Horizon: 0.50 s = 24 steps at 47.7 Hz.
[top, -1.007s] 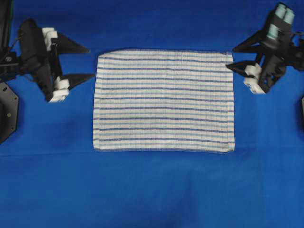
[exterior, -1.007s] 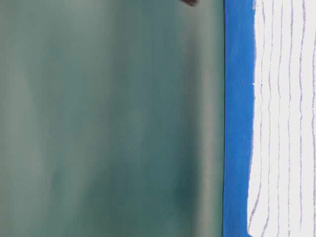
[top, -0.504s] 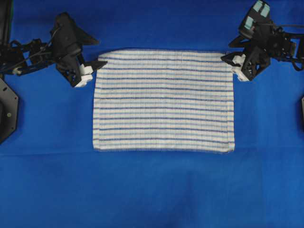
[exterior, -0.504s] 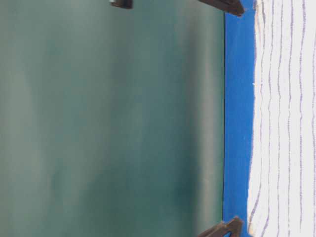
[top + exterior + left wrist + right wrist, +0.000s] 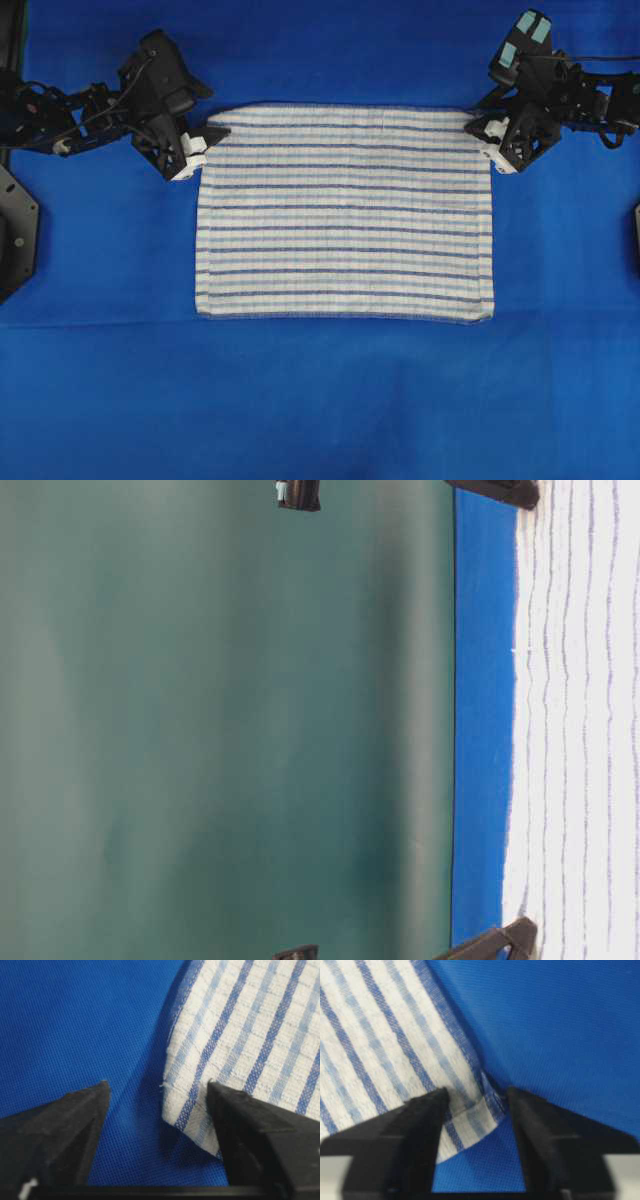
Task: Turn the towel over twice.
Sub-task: 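Lift the far corners with both grippers and pull them away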
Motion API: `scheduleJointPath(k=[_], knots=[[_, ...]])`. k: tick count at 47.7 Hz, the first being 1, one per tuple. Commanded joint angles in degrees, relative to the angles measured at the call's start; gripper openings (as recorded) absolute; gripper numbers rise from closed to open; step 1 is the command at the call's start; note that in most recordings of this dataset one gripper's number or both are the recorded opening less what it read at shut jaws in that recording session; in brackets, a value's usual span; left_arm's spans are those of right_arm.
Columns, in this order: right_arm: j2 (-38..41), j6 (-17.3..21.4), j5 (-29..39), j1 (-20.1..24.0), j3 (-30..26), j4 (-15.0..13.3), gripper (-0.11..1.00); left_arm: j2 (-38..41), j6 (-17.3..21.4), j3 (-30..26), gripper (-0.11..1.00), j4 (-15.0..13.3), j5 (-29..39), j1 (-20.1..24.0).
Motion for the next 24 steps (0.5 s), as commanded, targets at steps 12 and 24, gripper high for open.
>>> scheduleJointPath(k=[12, 24], knots=[[-0.4, -0.1, -0.3, -0.3, -0.7, -1.2, 0.07, -0.6, 0.0, -0.4, 0.04, -0.1, 2.4, 0.7], [-0.6, 0.0, -0.3, -0.4, -1.2, -1.1, 0.07, -1.2, -0.3, -0.2, 0.03, -0.1, 2.6, 0.7]])
